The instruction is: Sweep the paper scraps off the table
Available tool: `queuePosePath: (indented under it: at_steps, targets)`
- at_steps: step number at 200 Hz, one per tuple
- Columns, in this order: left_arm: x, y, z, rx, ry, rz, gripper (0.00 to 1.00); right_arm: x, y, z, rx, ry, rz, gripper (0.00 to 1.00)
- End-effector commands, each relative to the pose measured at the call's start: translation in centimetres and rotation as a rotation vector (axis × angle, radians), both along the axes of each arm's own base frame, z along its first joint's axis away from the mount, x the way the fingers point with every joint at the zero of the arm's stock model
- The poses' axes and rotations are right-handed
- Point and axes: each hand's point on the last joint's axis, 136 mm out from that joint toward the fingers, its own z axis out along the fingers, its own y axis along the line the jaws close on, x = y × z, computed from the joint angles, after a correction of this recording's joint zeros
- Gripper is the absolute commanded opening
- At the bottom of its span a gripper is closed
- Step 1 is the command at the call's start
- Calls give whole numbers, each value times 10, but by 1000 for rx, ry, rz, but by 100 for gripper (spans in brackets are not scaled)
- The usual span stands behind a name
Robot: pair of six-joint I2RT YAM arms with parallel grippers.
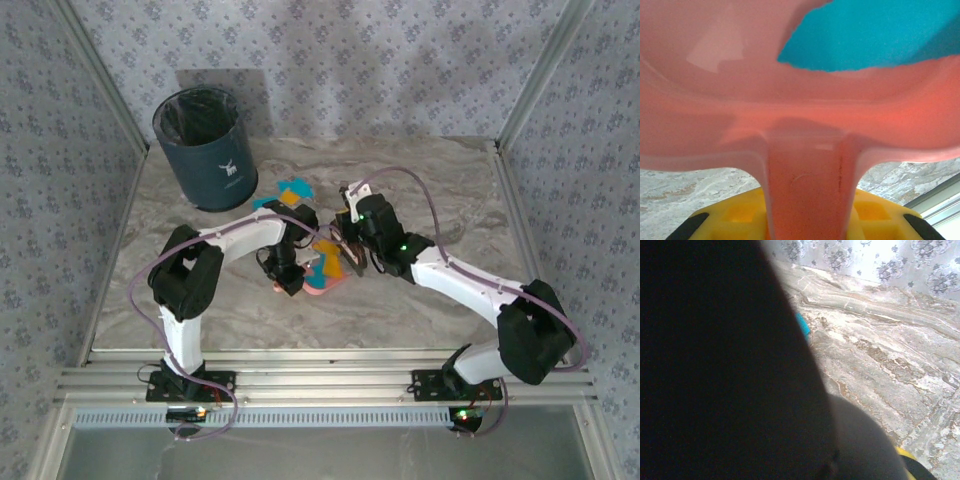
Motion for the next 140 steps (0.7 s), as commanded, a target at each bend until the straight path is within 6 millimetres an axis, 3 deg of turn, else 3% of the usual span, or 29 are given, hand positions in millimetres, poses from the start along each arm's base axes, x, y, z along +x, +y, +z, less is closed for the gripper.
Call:
queuePosePath:
  at_steps: [1,85,140]
  targets:
    - [-2,1,1,12,28,-9,0,-18,3,-14,-76,68,56,0]
    - [2,-2,2,8,11,-1,0,-42,3,4,-111,38,79,0]
    - [-3,-4,6,-16,9,-10,0,-26,-20,20,-56,-27,-71,0]
